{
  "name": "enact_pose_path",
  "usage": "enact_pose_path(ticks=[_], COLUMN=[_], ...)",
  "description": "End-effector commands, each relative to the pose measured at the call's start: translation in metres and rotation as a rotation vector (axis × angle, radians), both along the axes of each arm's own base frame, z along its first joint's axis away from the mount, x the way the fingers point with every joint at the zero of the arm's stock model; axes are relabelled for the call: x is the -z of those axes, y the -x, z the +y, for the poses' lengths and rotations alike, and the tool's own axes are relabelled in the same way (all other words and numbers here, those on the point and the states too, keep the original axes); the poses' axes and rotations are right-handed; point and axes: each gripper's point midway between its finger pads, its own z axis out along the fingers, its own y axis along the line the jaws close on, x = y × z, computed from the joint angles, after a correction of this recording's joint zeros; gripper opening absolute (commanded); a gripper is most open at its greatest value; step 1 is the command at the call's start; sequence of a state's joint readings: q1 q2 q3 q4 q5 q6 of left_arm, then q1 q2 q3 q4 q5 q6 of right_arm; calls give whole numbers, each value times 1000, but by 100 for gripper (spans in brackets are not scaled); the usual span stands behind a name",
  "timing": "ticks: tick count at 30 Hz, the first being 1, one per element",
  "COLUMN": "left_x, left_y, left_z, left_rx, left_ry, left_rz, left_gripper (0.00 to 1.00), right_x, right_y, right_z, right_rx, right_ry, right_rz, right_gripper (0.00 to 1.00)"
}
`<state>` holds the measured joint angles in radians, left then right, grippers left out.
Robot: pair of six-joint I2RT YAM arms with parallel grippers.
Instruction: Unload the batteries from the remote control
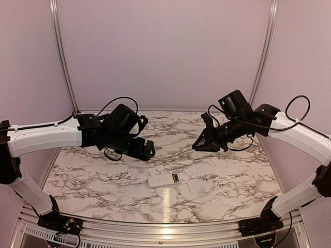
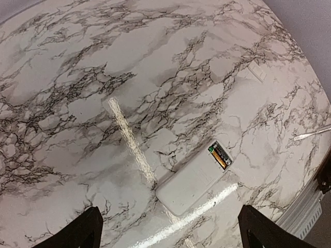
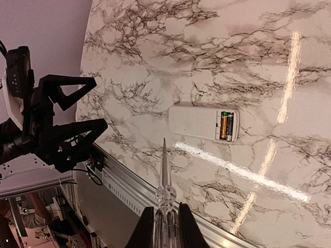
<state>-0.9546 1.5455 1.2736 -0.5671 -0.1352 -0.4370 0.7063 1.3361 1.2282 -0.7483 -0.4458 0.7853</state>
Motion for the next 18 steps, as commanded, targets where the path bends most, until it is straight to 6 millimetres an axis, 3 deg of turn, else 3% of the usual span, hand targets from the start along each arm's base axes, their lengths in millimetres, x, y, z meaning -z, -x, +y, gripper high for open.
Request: enact_pose_path(ticks=[1,9,18], left_x=[46,91,123], left_y=[32,51,55], left_z=[-4,-16,-27], left_rx=[1,17,7], left_ry=[34,12,-19], left_rz=[265,453,562], left_gripper=[94,93,88], right_x=[4,32,54], right_y=[-4,-8,-12], right_z=[-3,5,13], right_rx=[-58,-123,-161], right_ry=[106,235,314], right_rz=[-74,-88,-74], right_gripper=[0,0,0])
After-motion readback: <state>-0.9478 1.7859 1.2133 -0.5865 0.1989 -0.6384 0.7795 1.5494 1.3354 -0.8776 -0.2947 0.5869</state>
